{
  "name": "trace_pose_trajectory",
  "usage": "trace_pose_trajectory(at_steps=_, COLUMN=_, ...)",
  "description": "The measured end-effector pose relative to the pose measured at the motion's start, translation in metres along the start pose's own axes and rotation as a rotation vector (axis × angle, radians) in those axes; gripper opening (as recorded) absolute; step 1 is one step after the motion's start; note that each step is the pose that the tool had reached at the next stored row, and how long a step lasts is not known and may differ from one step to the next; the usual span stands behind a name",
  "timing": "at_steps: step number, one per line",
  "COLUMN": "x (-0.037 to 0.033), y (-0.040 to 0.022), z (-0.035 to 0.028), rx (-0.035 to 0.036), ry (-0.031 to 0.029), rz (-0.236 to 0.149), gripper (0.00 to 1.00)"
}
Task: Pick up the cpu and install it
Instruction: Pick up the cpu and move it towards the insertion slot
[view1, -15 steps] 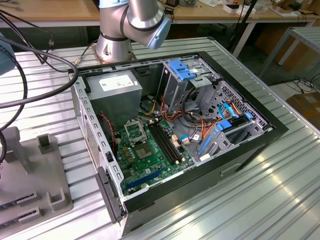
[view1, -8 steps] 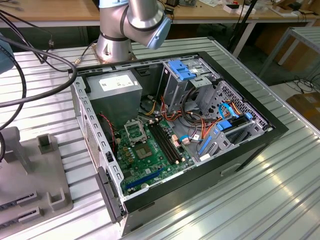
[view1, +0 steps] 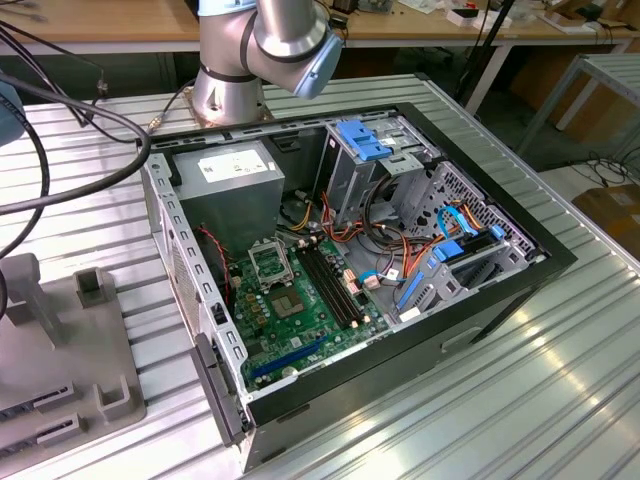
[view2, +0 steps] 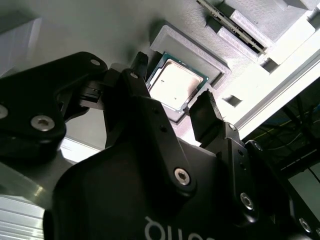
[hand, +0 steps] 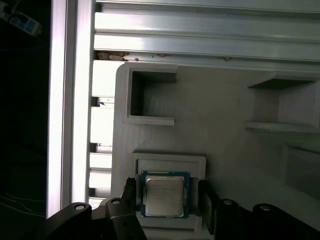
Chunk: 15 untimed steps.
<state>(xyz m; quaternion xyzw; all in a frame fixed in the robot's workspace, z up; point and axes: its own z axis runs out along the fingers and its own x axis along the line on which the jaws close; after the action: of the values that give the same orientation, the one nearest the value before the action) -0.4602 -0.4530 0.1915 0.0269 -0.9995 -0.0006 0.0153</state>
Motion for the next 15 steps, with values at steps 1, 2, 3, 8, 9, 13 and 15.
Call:
trace_pose_trajectory(at_steps=1, x=0.0004, y=0.0, z=0.0001, rx=0.0, ry=-0.0001, rz=-0.003, gripper=0.61)
trace_pose_trajectory(at_steps=2, x=0.0009, y=0.0001, z=0.0002, rx=0.0, ry=-0.0002, rz=-0.005, gripper=0.61)
trace_pose_trajectory(at_steps=3, x=0.0014, y=0.0, z=0.0002, rx=0.0001, ry=-0.0002, rz=-0.007, gripper=0.61)
trace_pose_trajectory(at_steps=8, x=0.0018, y=0.0, z=0.0002, rx=0.0002, ry=-0.0003, rz=-0.012, gripper=0.61)
trace_pose_trajectory(at_steps=9, x=0.0019, y=0.0, z=0.0002, rx=0.0002, ry=-0.0002, rz=-0.012, gripper=0.61)
trace_pose_trajectory(at_steps=13, x=0.0018, y=0.0, z=0.0002, rx=0.0002, ry=-0.0002, rz=-0.012, gripper=0.6)
trace_pose_trajectory(at_steps=15, x=0.0016, y=0.0, z=0.0002, rx=0.0002, ry=-0.0002, rz=-0.012, gripper=0.53)
